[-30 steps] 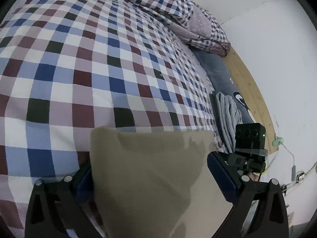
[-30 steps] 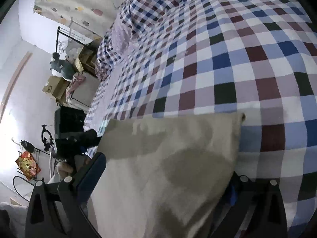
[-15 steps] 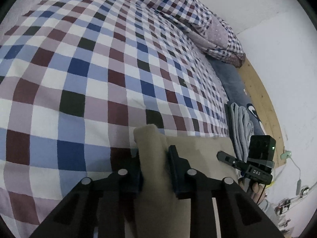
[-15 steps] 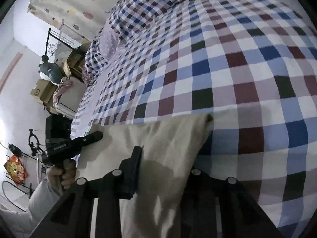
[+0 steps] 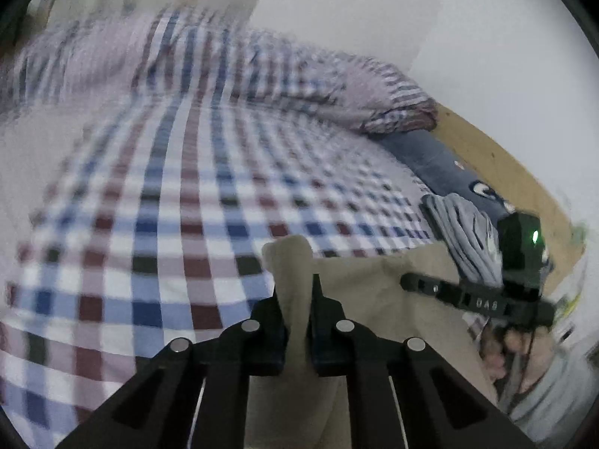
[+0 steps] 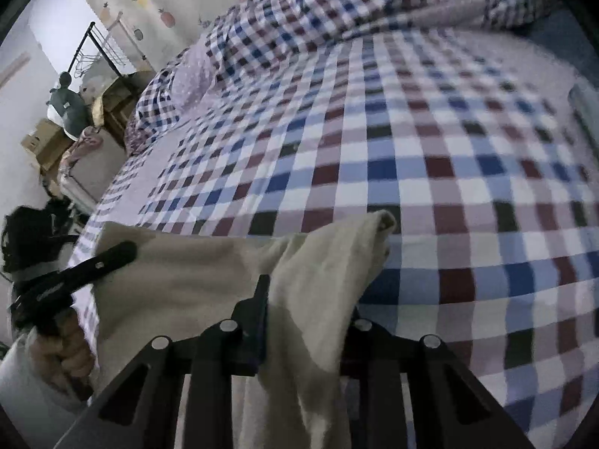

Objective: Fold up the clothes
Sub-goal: 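Lift the khaki bundle with both grippers and carry it toward the pillow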

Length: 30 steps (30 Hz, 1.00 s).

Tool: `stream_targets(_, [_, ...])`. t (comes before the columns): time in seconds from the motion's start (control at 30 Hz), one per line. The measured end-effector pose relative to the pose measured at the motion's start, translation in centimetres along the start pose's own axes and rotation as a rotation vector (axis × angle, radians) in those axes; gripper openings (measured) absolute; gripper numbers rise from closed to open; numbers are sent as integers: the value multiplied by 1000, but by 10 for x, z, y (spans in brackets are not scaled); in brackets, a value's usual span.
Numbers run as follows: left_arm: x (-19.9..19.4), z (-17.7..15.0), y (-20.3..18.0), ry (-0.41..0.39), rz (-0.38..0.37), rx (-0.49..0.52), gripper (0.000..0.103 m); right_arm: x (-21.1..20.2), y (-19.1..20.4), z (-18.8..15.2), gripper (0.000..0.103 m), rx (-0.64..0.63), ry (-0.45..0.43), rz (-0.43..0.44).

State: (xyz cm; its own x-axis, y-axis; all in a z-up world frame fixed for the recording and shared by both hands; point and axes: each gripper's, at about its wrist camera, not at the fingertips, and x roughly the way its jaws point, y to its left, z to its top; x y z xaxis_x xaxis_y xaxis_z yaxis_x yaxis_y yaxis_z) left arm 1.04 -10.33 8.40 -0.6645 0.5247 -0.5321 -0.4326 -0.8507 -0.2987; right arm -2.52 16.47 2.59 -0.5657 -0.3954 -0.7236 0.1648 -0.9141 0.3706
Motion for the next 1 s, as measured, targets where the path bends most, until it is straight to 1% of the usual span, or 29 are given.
stream_targets(0.03, [-13,-1,-12,-35,13,45,8,-8,7,-1,22,-18,-31,-19])
stream_targets(0.13, [-45,-9,-38,-82,42,120,7,-37,34,-7,19,-81,-132,-56])
stream_targets(0.27, [-84,-25,-57,-93,36,112,7,-88,79,-25,17,-162,-279,-113])
stream_targets(0.3, [-92,-28,-60,-95,36,105,7,-96,89,-30,17,-176,-301,-123])
stream_targets(0.43, [-128,-41,-62,-106,26,38,7,-134,131,-65,16,-253,-405,-184])
stream_targets(0.5, [-146,-47,-62,-114,21,3,7,-151,148,-83,16,-288,-442,-203])
stream_targets(0.63, [-186,-55,-79,-160,16,17,7,-184,174,-116,16,-305,-503,-243])
stream_targets(0.73, [-213,-60,-93,-192,10,28,7,-206,187,-139,16,-289,-537,-250])
stream_targets(0.87, [-245,-50,-112,-238,8,53,7,-241,204,-162,15,-278,-586,-265])
stream_targets(1.0, [-272,-35,-132,-276,6,76,7,-277,217,-173,15,-280,-631,-268])
